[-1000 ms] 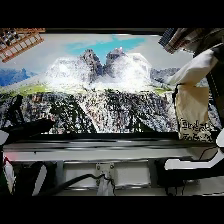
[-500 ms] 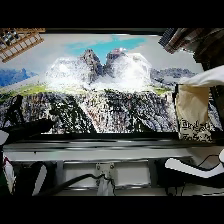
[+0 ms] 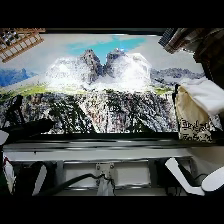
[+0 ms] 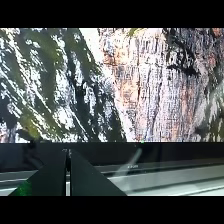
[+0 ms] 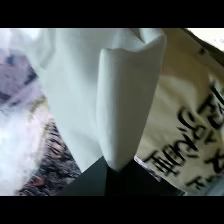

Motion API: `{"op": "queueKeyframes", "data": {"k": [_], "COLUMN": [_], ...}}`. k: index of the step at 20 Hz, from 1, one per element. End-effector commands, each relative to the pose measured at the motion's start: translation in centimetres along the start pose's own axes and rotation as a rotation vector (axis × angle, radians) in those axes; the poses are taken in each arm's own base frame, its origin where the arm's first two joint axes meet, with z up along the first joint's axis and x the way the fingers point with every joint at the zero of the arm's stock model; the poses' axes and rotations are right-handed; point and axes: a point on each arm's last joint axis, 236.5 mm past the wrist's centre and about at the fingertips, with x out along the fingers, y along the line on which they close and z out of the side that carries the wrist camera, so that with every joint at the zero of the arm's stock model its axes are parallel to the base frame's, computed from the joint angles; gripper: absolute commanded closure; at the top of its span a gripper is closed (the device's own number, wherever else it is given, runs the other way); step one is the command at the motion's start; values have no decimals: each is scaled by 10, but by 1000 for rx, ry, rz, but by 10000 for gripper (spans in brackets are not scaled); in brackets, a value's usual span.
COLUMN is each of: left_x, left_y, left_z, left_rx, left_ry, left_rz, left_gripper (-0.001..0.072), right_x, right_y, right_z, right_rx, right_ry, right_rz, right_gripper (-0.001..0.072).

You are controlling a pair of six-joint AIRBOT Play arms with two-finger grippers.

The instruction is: Fold the clothes and pants, and hang the long-sleeved shirts on hangers.

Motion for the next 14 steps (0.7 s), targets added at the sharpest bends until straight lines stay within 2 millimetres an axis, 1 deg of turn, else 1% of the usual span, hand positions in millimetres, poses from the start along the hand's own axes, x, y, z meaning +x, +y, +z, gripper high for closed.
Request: {"op": "queueKeyframes", "data": {"k": [1,3,6,9,10,13,14], "left_x": [0,0,0,0,0,0,0], "left_y": [0,0,0,0,0,0,0], "left_z": [0,0,0,0,0,0,0], "left_rx": [0,0,0,0,0,-1,-1], "left_ry": [0,0,0,0,0,0,0], "left_rz": [1,1,1,1,1,1,1], "left_gripper": [693,693,693,693,693,693,693], "right_x": [21,34,47,46,46,53,56], "right_y": [-47,-70,-92,-113,-118,-122,-121], "right_z": [-37,-51,-66,-63,-62,-70,-71], "right_rx": [56,65,55,1,-5,-50,-77], "right_ry": [66,90,115,113,117,190,209], "right_rz": [-73,-141,-204,-287,-308,-325,-327], "right_gripper": [692,692,692,692,691,690,663]}}
